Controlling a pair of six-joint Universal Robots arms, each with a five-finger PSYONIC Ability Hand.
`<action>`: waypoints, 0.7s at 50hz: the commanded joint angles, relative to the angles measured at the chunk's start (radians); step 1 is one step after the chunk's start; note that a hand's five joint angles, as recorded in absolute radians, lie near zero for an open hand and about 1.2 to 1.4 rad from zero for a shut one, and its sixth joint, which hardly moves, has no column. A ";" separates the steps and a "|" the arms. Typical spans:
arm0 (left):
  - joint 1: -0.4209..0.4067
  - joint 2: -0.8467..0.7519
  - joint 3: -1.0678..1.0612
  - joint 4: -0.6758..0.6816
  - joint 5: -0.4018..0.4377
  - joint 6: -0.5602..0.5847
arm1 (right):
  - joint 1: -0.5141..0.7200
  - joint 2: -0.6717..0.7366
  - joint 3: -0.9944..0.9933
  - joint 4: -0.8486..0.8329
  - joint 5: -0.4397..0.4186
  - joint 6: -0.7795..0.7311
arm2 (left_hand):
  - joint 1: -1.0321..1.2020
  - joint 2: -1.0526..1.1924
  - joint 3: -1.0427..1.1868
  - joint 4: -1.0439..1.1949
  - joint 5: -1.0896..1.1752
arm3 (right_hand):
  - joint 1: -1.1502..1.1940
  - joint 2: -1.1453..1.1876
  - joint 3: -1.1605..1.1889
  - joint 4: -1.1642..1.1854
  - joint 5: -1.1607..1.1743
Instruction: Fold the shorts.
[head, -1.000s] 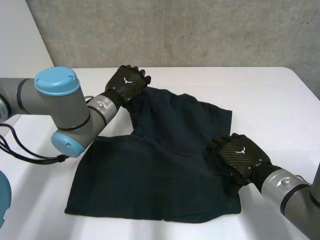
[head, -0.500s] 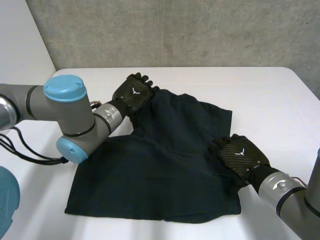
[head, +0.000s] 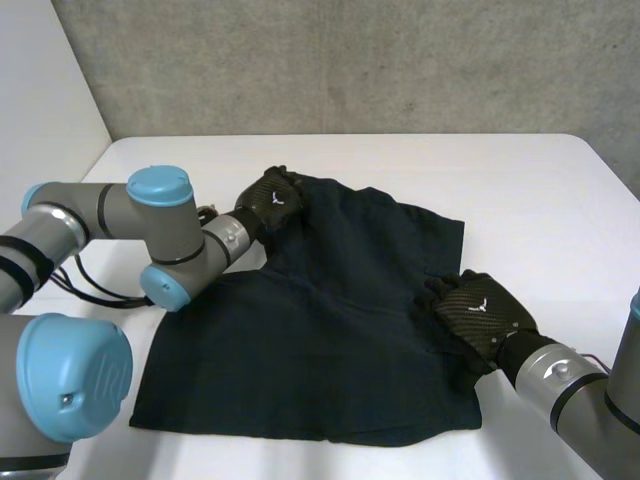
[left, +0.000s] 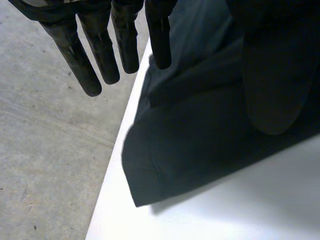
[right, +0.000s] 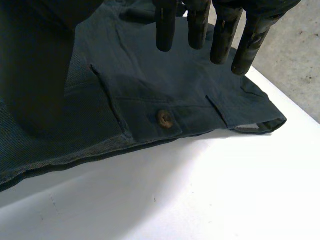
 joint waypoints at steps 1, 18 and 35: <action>0.005 -0.038 0.041 0.000 0.002 0.009 | -0.001 0.020 -0.006 0.000 -0.002 -0.002 | 0.350 0.350 0.350 0.347 0.343 | -0.032 -0.048 -0.034 -0.065 -0.073; -0.009 0.002 0.022 -0.011 -0.226 0.006 | -0.001 0.032 -0.009 0.000 -0.003 -0.002 | 0.985 0.985 0.985 0.982 0.978 | -0.032 -0.048 -0.034 -0.065 -0.073; -0.009 0.242 -0.308 -0.078 -0.389 -0.279 | 0.005 0.029 -0.003 0.001 -0.006 -0.002 | 0.355 0.355 0.355 0.351 0.348 | -0.032 -0.048 -0.034 -0.065 -0.073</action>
